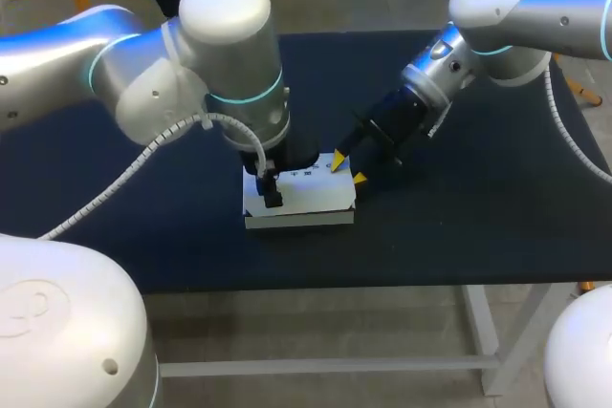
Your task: Assemble the packaging by folding the flat box into shape, placing the metal phone stand inside, and closing the box properly
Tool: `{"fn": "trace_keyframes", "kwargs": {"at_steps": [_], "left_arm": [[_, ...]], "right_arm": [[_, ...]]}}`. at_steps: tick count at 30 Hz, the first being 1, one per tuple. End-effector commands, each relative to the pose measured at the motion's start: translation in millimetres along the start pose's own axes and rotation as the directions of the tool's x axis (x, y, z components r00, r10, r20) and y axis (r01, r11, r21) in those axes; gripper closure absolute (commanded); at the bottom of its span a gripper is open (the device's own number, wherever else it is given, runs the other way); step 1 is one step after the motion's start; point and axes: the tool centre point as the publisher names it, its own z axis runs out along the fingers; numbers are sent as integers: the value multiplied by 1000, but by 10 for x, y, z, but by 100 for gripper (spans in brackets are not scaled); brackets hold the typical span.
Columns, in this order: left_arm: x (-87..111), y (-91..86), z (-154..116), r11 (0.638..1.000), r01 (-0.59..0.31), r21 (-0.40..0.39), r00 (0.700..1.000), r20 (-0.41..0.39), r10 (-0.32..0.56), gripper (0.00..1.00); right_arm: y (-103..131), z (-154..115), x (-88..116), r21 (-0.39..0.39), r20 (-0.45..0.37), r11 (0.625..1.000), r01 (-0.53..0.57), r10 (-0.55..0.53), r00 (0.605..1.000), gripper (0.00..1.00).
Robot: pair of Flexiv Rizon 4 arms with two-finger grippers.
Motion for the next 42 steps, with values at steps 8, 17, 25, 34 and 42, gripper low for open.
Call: {"fn": "trace_keyframes", "kwargs": {"at_steps": [8,17,25,34,42], "left_arm": [[-18,-54,39,999,31,-24,998,63,-29,28],[-79,-71,84,999,49,-19,991,124,-46,29],[-116,-68,108,998,62,-19,985,165,-58,55],[-86,-90,146,998,53,-37,981,188,-45,55],[-44,-96,159,998,46,-42,978,206,-36,56]], "right_arm": [[7,4,-5,2,-1,1000,0,0,1000,58],[7,4,-5,2,-1,1000,0,0,1000,58],[7,4,-5,2,-1,1000,0,0,1000,58],[7,4,-5,2,-1,1000,0,0,1000,58],[7,4,-5,2,-1,1000,0,0,1000,60]]}}
